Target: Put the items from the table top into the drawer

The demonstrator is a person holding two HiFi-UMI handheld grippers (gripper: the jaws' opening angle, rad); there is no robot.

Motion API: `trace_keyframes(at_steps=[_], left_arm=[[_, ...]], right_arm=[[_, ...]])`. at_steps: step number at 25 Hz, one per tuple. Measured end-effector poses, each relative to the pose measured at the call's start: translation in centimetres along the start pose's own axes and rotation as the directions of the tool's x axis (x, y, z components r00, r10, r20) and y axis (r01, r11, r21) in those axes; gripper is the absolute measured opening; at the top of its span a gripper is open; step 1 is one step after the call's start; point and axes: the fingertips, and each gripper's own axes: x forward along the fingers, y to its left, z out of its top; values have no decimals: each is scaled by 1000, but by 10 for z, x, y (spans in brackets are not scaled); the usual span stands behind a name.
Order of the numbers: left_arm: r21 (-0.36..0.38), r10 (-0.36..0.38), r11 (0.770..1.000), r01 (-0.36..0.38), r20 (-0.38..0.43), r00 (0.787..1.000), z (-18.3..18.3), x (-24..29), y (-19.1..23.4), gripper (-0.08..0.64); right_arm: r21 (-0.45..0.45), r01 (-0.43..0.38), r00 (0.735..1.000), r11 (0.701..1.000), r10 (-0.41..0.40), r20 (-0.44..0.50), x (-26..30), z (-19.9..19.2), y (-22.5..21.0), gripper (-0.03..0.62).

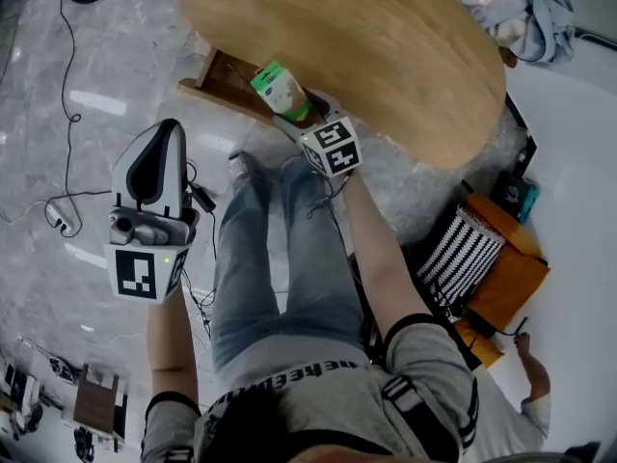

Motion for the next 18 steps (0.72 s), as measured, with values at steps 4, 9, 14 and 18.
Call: trace_keyframes(at_steps=[4, 9, 14, 18], left_arm=[[-4, 18, 1000, -18, 1, 1000, -4, -7, 11, 12], [-10, 28, 1000, -28, -7, 1000, -11, -16, 18, 12], [-21, 41, 999, -42, -14, 999, -18, -25, 25, 12], [-25, 51, 998, -52, -16, 999, -22, -32, 32, 12]], right_arm=[[-29, -16, 997, 999, 14, -73, 20, -14, 6, 345], [-58, -34, 987, 998, 24, -160, 41, -31, 11, 345], [-72, -35, 971, 997, 17, -240, 60, -42, 11, 345], [-76, -19, 961, 997, -3, -278, 71, -44, 8, 347]])
